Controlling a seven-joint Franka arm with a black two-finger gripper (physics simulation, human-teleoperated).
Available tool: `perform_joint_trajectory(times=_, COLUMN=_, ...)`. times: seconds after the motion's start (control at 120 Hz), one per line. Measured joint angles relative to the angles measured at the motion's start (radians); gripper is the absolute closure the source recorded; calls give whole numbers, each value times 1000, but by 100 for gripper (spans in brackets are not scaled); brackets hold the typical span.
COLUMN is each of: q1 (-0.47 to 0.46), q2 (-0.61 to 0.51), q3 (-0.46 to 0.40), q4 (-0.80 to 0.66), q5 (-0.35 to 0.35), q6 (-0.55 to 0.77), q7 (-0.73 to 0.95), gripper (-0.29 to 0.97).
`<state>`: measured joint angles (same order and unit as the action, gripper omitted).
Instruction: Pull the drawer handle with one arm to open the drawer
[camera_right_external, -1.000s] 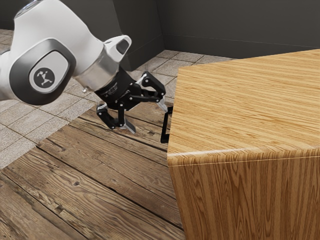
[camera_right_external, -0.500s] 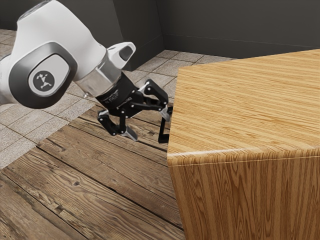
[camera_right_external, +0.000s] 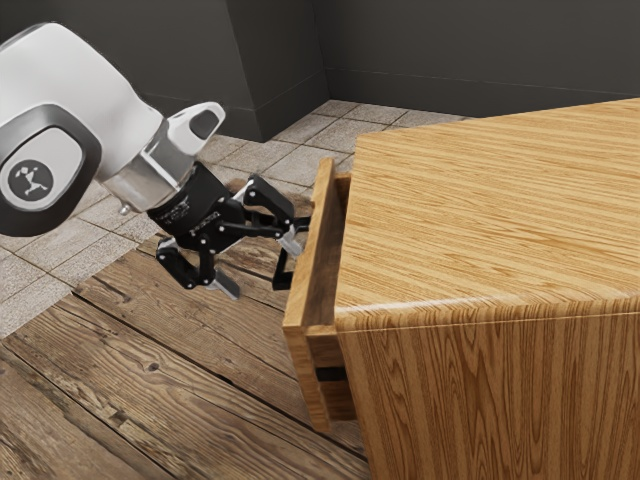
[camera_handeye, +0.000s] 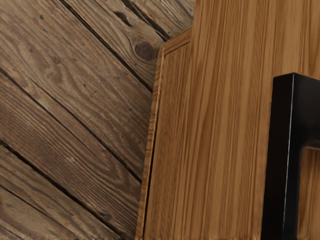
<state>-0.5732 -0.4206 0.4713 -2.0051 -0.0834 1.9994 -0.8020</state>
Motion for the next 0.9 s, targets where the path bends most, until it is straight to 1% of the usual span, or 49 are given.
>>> perform_joint_trajectory(times=0.108, q1=14, q2=-28, q3=-4, q4=-28, q5=1, q6=0, q7=3, gripper=0)
perform_joint_trajectory(times=0.292, q1=53, q2=-111, q3=-10, q4=-99, q5=10, q6=0, q7=7, gripper=0)
perform_joint_trajectory(times=0.642, q1=95, q2=-165, q3=-11, q4=-146, q5=26, q6=-1, q7=12, gripper=0)
perform_joint_trajectory(times=0.775, q1=123, q2=-216, q3=-17, q4=-186, q5=34, q6=-3, q7=13, gripper=0)
perform_joint_trajectory(times=0.9, q1=137, q2=-247, q3=-22, q4=-195, q5=50, q6=-5, q7=14, gripper=0)
